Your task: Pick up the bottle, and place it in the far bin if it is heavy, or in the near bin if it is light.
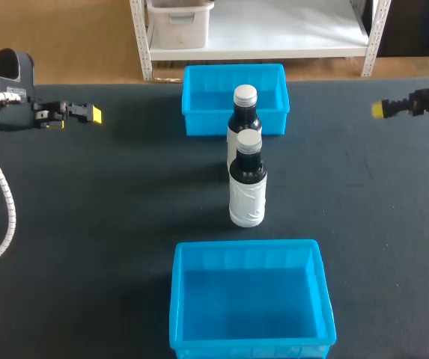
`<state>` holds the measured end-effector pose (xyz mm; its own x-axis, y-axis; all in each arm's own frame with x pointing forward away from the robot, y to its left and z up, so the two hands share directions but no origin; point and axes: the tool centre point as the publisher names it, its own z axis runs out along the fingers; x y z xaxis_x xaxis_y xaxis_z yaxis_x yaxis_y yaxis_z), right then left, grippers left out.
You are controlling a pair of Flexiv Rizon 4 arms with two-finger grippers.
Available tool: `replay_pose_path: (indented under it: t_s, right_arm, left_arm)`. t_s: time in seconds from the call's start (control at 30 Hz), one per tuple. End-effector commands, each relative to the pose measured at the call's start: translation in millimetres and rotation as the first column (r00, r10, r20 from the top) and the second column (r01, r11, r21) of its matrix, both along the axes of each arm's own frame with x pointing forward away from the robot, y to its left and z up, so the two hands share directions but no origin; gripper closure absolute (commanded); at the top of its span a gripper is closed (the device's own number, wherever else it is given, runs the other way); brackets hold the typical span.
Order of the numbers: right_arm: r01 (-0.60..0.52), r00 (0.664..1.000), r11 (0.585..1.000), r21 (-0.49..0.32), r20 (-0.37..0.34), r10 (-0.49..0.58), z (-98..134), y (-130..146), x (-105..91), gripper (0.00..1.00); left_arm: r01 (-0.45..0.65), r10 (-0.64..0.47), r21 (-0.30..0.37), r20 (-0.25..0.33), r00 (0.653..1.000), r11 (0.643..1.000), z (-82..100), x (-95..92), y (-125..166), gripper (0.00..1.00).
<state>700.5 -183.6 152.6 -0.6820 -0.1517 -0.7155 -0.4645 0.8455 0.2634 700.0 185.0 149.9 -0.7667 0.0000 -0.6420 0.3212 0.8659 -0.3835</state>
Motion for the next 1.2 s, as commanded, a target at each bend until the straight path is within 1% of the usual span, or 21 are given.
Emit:
replay_pose_path:
  t_s: [0.03,0.07,0.1,0.13,0.17,0.2,0.23,0.27,0.33,1.0,1.07,1.13,1.17,1.2]
  right_arm:
    - [-0.364,0.931,0.932,0.002,0.044,0.363,-4,-11,5.7,0.00]
    - [-0.405,0.913,0.914,-0.013,0.044,0.405,-4,-12,4.8,0.00]
    - [-0.471,0.880,0.882,-0.023,0.044,0.472,-4,-12,3.3,0.00]
    - [-0.512,0.857,0.858,-0.031,0.048,0.513,-4,-12,2.4,0.00]
    - [-0.529,0.846,0.848,-0.033,0.050,0.530,-4,-12,2.0,0.00]
    - [-0.591,0.804,0.806,-0.040,0.053,0.593,-4,-12,0.3,0.00]
    - [-0.628,0.775,0.777,-0.042,0.056,0.630,-3,-12,-1.4,0.00]
    - [-0.649,0.758,0.759,-0.045,0.054,0.651,-3,-12,-3.1,0.00]
    - [-0.647,0.759,0.760,-0.052,0.045,0.649,-3,-12,-3.6,0.00]
    - [-0.647,0.759,0.760,-0.052,0.045,0.649,-3,-12,-3.6,0.00]
    - [-0.676,0.723,0.730,-0.099,0.105,0.683,-6,-10,-1.5,0.00]
    - [-0.699,0.685,0.700,-0.143,0.147,0.714,-11,-6,-1.6,0.00]
    - [-0.706,0.669,0.688,-0.170,0.161,0.726,-13,-4,-2.4,0.00]
    - [-0.708,0.657,0.684,-0.178,0.190,0.730,-15,-2,-3.6,0.00]
  left_arm:
    - [0.000,0.000,0.000,0.000,1.000,1.000,0.0,0.0,0,0.00]
    - [0.000,0.000,0.000,0.000,1.000,1.000,0.0,0.0,0,0.00]
    - [0.000,0.000,0.000,0.000,1.000,1.000,0.0,0.0,0,0.00]
    - [0.000,0.000,0.000,0.000,1.000,1.000,0.0,0.0,0,0.00]
    - [0.000,0.000,0.000,0.000,1.000,1.000,0.0,0.0,0,0.00]
    - [0.000,0.000,0.000,0.000,1.000,1.000,0.0,0.0,0,0.00]
    - [0.000,0.000,0.000,0.000,1.000,1.000,0.0,0.0,0,0.00]
    - [0.000,0.000,0.000,0.000,1.000,1.000,0.0,0.0,0,0.00]
    - [0.000,0.000,0.000,0.000,1.000,1.000,0.0,0.0,0,0.00]
    - [0.000,0.000,0.000,0.000,1.000,1.000,0.0,0.0,0,0.00]
    - [0.000,0.000,0.000,0.000,1.000,1.000,0.0,0.0,0,0.00]
    - [0.000,0.000,0.000,0.000,1.000,1.000,0.0,0.0,0,0.00]
    - [0.000,0.000,0.000,0.000,1.000,1.000,0.0,0.0,0,0.00]
    - [0.000,0.000,0.000,0.000,1.000,1.000,0.0,0.0,0,0.00]
